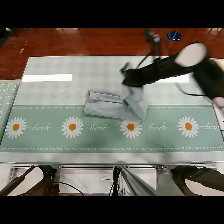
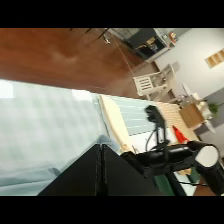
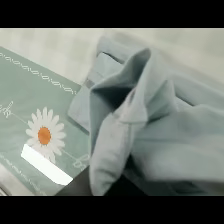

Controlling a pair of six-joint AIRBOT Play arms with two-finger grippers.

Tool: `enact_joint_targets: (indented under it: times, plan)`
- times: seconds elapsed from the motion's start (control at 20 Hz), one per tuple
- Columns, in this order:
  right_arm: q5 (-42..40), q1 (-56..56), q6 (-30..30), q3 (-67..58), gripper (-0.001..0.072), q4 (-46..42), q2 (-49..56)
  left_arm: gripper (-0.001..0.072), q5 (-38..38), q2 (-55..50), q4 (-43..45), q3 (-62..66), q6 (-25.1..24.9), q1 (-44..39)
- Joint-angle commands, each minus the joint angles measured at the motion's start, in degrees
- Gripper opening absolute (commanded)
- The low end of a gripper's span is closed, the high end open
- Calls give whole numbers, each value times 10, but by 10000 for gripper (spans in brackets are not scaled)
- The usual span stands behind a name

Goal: Fold the shirts.

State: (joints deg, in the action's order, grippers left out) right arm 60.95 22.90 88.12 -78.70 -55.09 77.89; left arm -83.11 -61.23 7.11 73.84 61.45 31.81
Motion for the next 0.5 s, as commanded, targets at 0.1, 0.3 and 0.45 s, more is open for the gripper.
enact_joint_targets:
  times: [0.1, 0.3, 0.45]
  plan:
    - [-173, 126, 21, 0, 188, 62, 136, 23, -20, 64, 47, 0, 3, -13]
    - [-276, 173, -25, 0, 546, 196, 177, 23, -20, 61, 164, -6, 3, -95]
    - [-265, 150, -49, 0, 542, 203, 142, 23, -13, 61, 219, -43, 3, -139]
